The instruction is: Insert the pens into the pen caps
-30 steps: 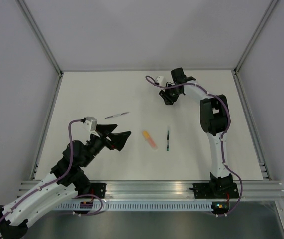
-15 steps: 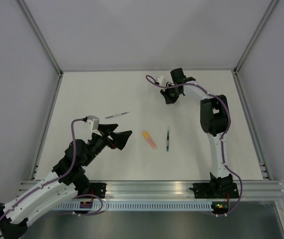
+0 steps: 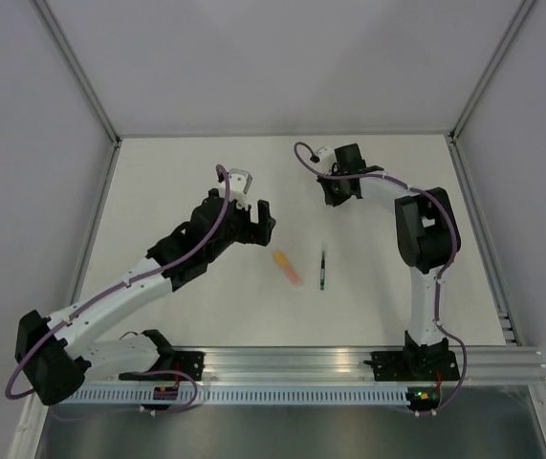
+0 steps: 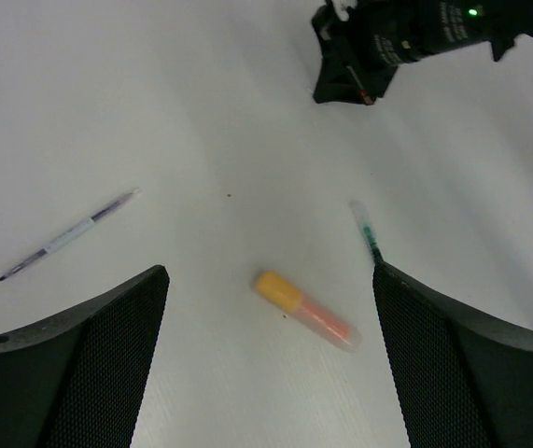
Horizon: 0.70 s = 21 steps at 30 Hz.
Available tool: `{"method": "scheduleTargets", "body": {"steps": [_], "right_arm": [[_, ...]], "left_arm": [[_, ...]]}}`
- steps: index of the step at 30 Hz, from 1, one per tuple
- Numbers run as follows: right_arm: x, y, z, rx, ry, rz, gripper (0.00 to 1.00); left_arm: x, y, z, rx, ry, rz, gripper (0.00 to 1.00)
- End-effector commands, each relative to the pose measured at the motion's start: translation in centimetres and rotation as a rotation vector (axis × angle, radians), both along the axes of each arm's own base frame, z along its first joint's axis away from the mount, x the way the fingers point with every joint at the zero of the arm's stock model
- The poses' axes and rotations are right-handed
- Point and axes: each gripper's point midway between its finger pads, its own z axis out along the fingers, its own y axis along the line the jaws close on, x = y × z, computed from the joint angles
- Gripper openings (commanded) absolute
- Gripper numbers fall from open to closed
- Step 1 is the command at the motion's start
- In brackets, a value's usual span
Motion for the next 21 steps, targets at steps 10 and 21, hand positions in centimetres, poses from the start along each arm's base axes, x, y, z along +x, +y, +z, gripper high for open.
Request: {"method": "scheduleTargets", "body": {"steps": [10,21], "right_arm": [[-0.6,-1.5,10.1,0.163,-0.124,-0.412,0.00],[-5.4,-0.6,17.3,0.412,-0.166,-0.619,0.00]], "left_arm": [[7.0,7.4,0.9,-0.586,0.404,0.497,1.00],[11.0,7.0,-6.7,-0.691,0.831,0.979,0.90]]}}
